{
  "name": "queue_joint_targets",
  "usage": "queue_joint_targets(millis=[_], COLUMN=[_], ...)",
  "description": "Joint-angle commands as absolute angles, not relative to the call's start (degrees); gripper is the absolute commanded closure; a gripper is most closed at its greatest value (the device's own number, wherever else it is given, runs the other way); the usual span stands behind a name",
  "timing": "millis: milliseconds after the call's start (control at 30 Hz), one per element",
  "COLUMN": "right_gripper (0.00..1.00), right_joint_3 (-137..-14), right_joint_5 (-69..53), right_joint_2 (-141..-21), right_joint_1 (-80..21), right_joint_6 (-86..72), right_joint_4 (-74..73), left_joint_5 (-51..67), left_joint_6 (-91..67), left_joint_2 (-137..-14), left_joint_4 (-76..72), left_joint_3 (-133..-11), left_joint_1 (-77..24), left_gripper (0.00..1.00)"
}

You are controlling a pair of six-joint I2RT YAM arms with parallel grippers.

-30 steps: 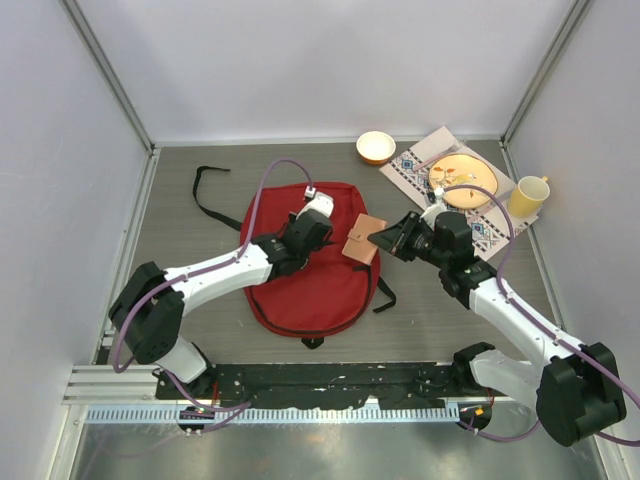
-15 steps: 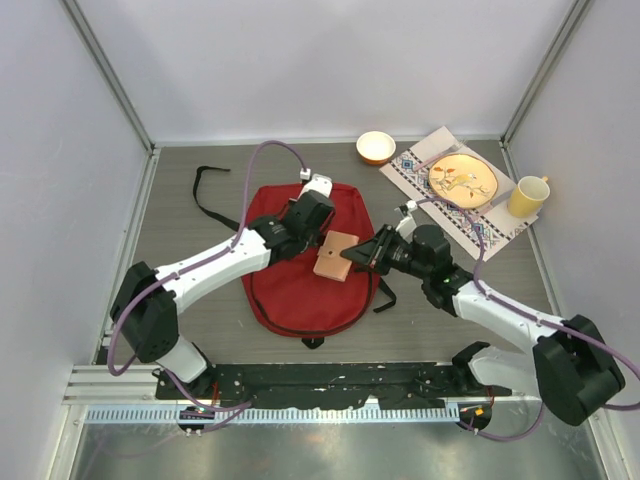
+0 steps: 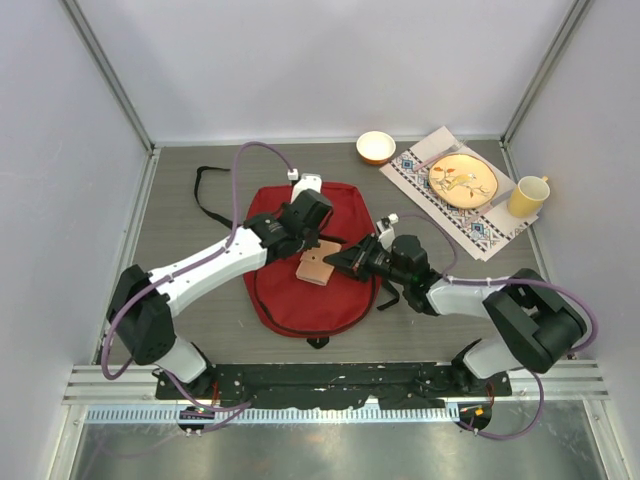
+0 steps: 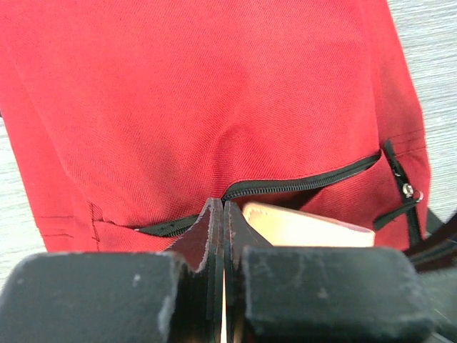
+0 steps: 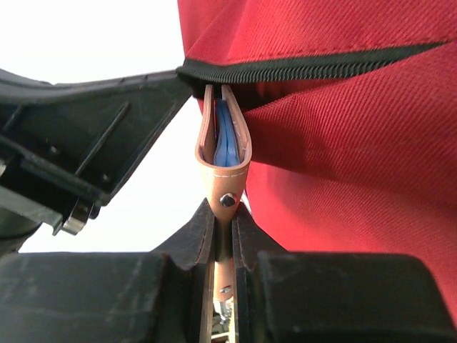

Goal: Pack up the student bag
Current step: Place the personal item in the student bag.

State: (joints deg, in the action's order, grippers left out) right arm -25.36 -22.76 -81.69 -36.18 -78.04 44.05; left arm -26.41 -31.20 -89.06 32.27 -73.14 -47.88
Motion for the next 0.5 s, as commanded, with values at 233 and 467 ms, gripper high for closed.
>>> queue_joint_targets(millis=[233,467], right_gripper=[0.99,0.99], right_joint_3=[-21.54,-21.53], right_joint_5=[-17.14,-10.47], right_joint_2=[-91.31,-94.13], right_joint_1=[-36.21,-35.6], right_joint_6=[-90.78,-91.68], right_joint_4=[64.07,72.24], left_joint_5=[-23.9,-23.47], left_joint_6=[-37.44,-36.04], left_joint_2=[-82.97,-83.23], left_joint_4=[30.58,30.32], left_joint_3=[-73.65,-73.48], left_joint_1=[-47.99,-47.99], left_gripper=[1.0,1.0])
